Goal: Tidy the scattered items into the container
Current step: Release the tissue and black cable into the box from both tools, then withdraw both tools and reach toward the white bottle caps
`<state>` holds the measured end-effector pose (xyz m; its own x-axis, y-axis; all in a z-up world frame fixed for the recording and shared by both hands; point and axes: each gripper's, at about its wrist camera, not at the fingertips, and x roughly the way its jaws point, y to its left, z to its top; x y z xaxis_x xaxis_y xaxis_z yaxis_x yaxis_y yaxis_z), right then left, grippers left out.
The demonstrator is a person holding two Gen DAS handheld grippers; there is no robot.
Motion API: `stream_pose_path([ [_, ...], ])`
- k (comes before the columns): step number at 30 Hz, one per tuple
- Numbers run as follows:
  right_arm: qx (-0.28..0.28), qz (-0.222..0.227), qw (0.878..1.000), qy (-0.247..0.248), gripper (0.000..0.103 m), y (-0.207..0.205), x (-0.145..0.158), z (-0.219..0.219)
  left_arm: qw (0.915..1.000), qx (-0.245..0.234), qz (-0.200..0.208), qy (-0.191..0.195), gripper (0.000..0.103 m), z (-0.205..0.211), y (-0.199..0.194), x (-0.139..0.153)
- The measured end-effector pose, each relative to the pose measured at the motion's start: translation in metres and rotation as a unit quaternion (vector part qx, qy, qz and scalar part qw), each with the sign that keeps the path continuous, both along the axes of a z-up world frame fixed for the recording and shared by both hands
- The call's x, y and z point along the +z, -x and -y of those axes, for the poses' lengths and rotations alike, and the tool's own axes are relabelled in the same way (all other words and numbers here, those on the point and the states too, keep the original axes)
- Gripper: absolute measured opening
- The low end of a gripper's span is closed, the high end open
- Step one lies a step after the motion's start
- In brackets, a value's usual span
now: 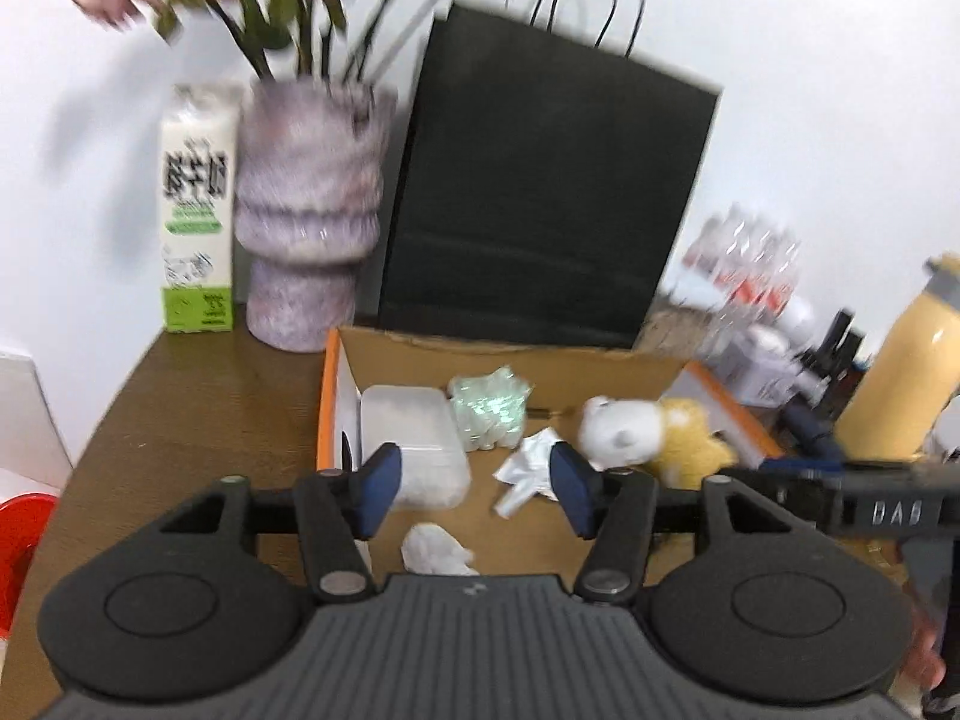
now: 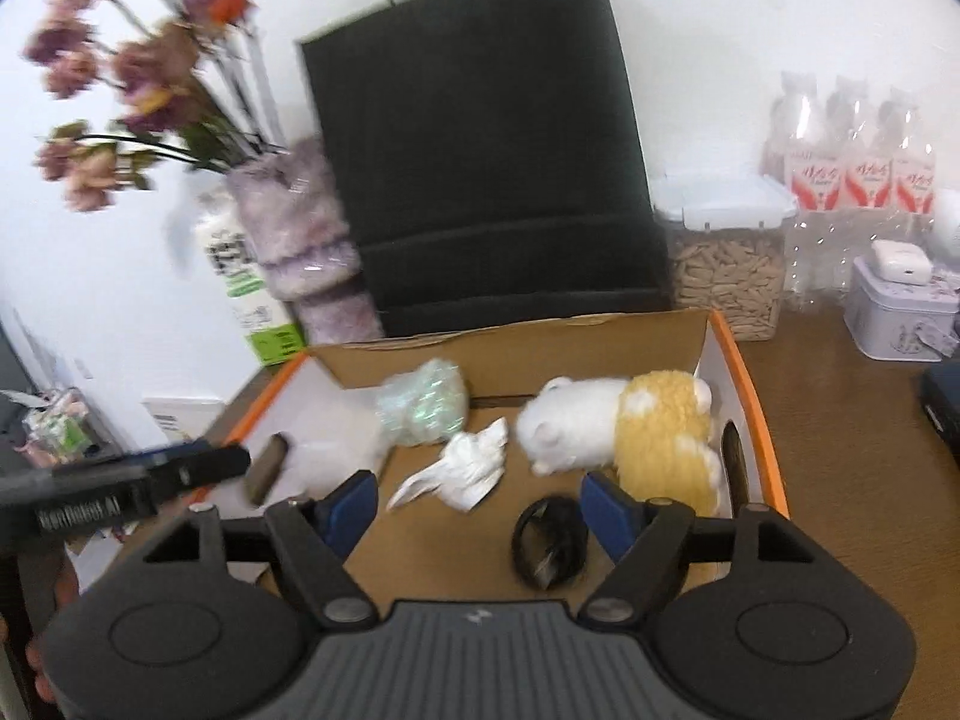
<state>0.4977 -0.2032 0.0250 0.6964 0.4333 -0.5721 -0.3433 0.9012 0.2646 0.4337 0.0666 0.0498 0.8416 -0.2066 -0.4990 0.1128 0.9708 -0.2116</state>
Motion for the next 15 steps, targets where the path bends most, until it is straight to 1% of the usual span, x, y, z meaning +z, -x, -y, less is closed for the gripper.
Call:
stream_pose_path([
  [1,0.003,0.008,1.000,0.002,0.077,0.015,0.004,0.004,1.0000,-0.002,0.007,0.001,0.058,0.002,0.017,0.005],
  [3,0.003,0.023,1.000,0.015,0.079,0.045,0.012,0.013,0.9997,-0.010,0.021,-0.005,0.062,0.008,0.048,0.013],
  [4,0.002,0.029,0.999,0.022,0.079,0.061,0.015,0.017,0.9994,-0.012,0.031,-0.009,0.068,0.012,0.068,0.015],
  [5,0.000,0.034,0.999,0.029,0.079,0.076,0.017,0.021,0.9991,-0.010,0.039,-0.011,0.071,0.014,0.084,0.017],
  [7,-0.003,0.048,0.998,0.045,0.080,0.110,0.020,0.028,0.9988,-0.010,0.045,-0.015,0.073,0.020,0.116,0.016],
  [10,-0.002,0.072,0.995,0.066,0.084,0.156,0.019,0.034,0.9993,-0.002,0.036,-0.007,0.079,0.027,0.155,0.007],
  [12,-0.011,0.099,0.992,0.074,0.084,0.189,0.016,0.037,0.9997,0.002,0.024,-0.005,0.079,0.031,0.176,-0.003],
  [15,-0.026,0.135,0.985,0.102,0.084,0.233,0.003,0.038,0.9998,0.013,0.004,-0.015,0.079,0.036,0.203,-0.020],
])
